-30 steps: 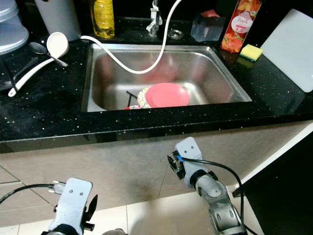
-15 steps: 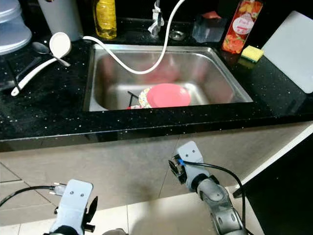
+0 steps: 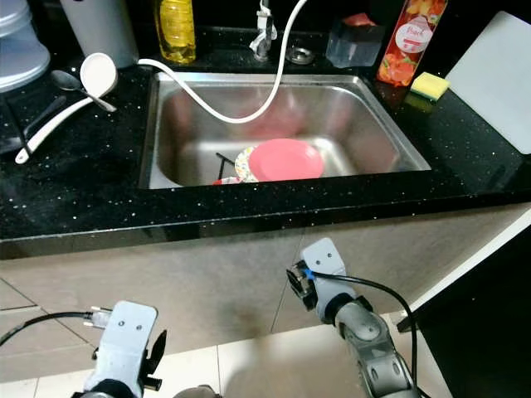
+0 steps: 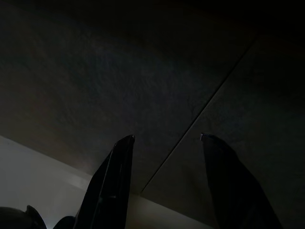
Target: Kitchen organization
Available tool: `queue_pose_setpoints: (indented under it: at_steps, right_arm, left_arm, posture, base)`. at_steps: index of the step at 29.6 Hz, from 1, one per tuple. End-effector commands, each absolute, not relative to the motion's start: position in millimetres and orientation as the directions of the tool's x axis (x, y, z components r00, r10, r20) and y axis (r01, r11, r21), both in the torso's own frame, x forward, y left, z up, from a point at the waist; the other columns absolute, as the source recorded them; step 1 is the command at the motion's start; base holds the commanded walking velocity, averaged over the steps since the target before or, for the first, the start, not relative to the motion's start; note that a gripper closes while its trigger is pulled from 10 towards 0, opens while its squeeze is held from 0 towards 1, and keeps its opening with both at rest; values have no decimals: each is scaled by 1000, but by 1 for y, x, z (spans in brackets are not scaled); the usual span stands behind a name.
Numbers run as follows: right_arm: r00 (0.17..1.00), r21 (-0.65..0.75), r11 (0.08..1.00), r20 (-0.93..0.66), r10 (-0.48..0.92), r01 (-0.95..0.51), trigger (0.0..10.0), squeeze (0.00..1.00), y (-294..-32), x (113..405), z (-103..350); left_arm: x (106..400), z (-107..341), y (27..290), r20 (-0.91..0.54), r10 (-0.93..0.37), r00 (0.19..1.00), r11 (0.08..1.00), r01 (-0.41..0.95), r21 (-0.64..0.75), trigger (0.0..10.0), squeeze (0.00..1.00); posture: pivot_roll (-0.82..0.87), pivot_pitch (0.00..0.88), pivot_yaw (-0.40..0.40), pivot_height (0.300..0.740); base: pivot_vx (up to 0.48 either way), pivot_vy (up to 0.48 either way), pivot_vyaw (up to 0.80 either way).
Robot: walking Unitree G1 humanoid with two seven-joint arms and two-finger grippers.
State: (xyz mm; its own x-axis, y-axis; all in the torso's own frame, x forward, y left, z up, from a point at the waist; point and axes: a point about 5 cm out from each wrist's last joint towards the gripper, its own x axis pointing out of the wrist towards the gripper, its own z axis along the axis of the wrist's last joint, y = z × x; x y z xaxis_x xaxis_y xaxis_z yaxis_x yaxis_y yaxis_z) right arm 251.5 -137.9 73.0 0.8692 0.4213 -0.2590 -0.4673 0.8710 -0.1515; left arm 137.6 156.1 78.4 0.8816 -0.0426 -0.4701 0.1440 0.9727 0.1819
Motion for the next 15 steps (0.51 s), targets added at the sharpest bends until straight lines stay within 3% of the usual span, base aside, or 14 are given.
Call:
queue_pose_setpoints:
  at_steps: [1,15]
  right_arm:
    - [877,-143,884,-271,398,-445,10000,0,-144,249,72]
    - [879,-143,887,-273,391,-439,10000,0,-147,248,73]
  left_arm:
    - [136,78,156,-486,-43,873,972,149,181,10000,0]
    - [137,83,153,-482,-49,875,971,154,180,10000,0]
  posture:
    - [247,67,-93,740]
    - [242,73,-96,740]
  base:
    - [0,0,0]
    - [0,0,0]
